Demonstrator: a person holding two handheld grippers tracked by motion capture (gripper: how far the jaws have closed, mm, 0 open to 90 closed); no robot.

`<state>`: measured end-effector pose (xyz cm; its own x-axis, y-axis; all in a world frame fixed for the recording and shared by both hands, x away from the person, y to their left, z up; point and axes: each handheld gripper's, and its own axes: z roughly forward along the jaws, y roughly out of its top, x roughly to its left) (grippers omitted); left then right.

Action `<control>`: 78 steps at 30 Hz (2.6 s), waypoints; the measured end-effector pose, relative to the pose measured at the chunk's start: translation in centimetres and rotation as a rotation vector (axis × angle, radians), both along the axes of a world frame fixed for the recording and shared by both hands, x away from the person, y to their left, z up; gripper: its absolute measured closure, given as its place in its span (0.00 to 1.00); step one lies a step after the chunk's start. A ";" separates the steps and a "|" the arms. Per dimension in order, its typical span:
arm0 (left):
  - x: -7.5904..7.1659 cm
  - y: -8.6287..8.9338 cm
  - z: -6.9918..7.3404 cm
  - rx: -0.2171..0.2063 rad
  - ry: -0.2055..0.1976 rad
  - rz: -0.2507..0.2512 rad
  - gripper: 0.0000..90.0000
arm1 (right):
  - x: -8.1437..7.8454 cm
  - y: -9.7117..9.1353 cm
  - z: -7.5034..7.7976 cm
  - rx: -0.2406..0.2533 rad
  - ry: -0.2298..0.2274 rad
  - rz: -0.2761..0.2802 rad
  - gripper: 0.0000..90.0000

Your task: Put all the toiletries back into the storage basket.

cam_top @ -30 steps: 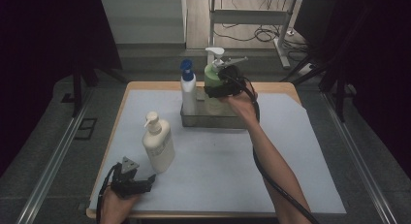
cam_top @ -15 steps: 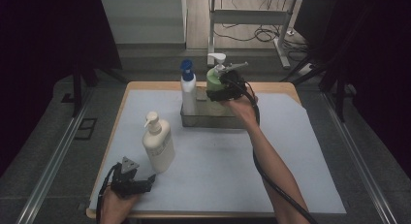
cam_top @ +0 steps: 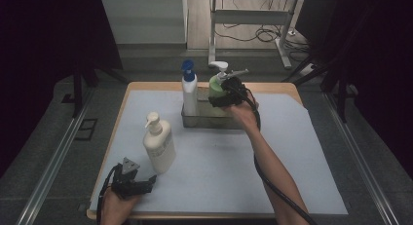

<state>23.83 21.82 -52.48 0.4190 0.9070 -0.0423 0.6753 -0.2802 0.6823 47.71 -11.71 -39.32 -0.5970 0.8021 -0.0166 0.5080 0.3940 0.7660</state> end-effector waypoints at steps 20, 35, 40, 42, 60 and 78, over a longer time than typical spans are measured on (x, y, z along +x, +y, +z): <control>0.0 0.0 0.0 0.004 -0.006 0.000 0.14 | 0.6 0.1 -2.0 -0.013 0.051 0.015 0.14; -0.1 0.0 0.0 0.004 -0.008 0.000 0.14 | 0.5 -0.3 -2.5 0.028 0.038 0.019 0.13; -0.1 0.0 -0.1 0.003 -0.010 0.001 0.14 | 0.1 -0.6 -2.5 0.022 0.035 0.023 0.13; -0.1 0.0 -0.1 0.004 -0.011 0.000 0.14 | -0.1 -0.9 -2.4 0.024 0.030 0.033 0.13; -0.2 0.0 -0.1 0.007 -0.013 -0.001 0.14 | -2.5 -3.5 -2.7 0.040 0.044 0.060 0.33; -0.2 0.0 -0.1 0.007 -0.013 0.000 0.14 | -2.8 -5.3 -4.1 0.005 0.063 0.017 0.87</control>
